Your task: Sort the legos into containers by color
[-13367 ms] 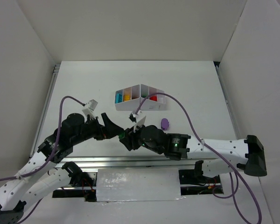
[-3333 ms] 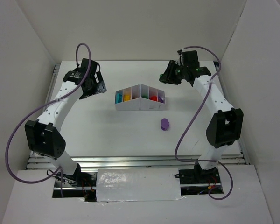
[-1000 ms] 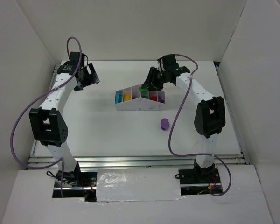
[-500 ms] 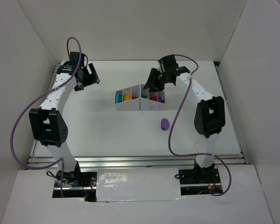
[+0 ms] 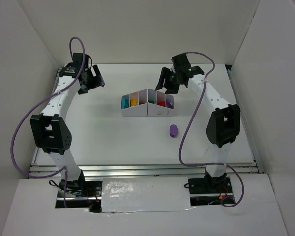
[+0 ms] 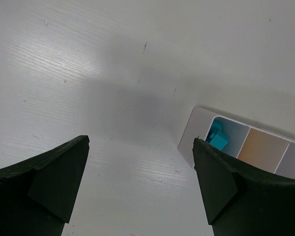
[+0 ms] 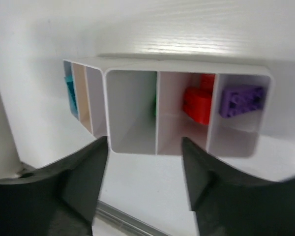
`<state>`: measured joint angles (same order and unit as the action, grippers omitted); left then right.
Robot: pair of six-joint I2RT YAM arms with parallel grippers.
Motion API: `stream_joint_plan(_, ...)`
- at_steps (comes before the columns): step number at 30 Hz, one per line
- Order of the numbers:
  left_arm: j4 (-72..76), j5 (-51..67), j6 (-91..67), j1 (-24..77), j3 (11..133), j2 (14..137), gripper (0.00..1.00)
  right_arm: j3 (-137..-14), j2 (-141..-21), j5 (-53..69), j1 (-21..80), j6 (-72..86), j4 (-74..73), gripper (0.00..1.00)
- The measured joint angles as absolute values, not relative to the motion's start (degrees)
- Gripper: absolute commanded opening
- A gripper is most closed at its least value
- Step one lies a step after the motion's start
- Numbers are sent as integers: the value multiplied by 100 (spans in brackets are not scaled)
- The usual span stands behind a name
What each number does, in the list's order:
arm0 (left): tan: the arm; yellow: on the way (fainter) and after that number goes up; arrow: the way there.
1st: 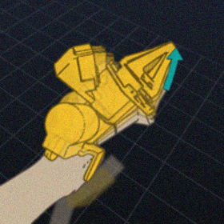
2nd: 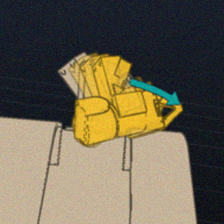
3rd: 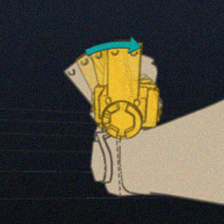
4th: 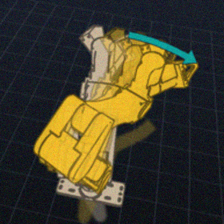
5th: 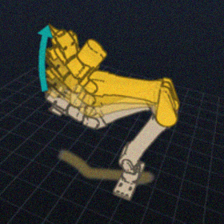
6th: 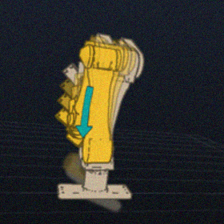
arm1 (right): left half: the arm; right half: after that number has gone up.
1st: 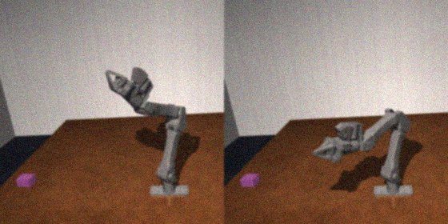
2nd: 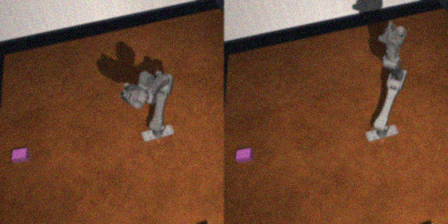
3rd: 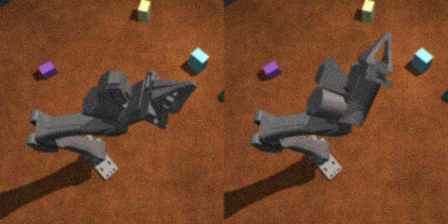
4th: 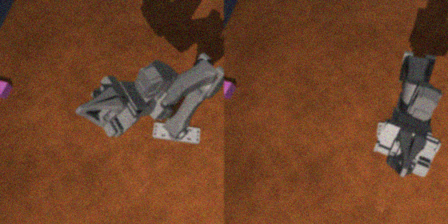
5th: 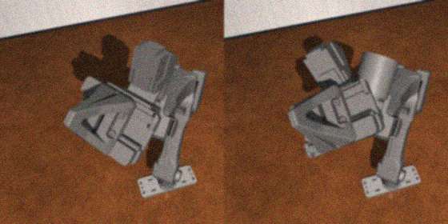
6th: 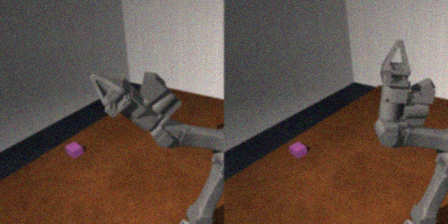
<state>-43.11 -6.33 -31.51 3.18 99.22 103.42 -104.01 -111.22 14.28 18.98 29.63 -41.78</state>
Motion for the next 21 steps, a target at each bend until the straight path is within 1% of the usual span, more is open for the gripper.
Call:
stream_joint_plan(1, -4344, -668, -3153, 318, 10003, 10355, 100, -10392, -11028, 1234, 1898, 2939, -4331, 84)
stream_joint_plan(2, -4375, -722, -3153, 318, 10095, 10366, 100, -10350, -10916, 1061, 1898, 2923, -4451, 87)
stream_joint_plan(6, -4466, -1033, -3177, 318, 10318, 10374, 100, -9496, -10044, 329, 1898, 2840, -4733, 86)
stream_joint_plan(11, -4606, -1372, -3199, 318, 10335, 10374, 100, -8106, -9164, 12, 1898, 2740, -4910, 83)
stream_joint_plan(15, -4609, -1380, -3214, 318, 10261, 10374, 99, -7446, -9209, -40, 1905, 2709, -4925, 79)
stream_joint_plan(21, -4582, -1315, -3214, 318, 10025, 10374, 99, -7363, -9640, -180, 2102, 2648, -4698, 74)
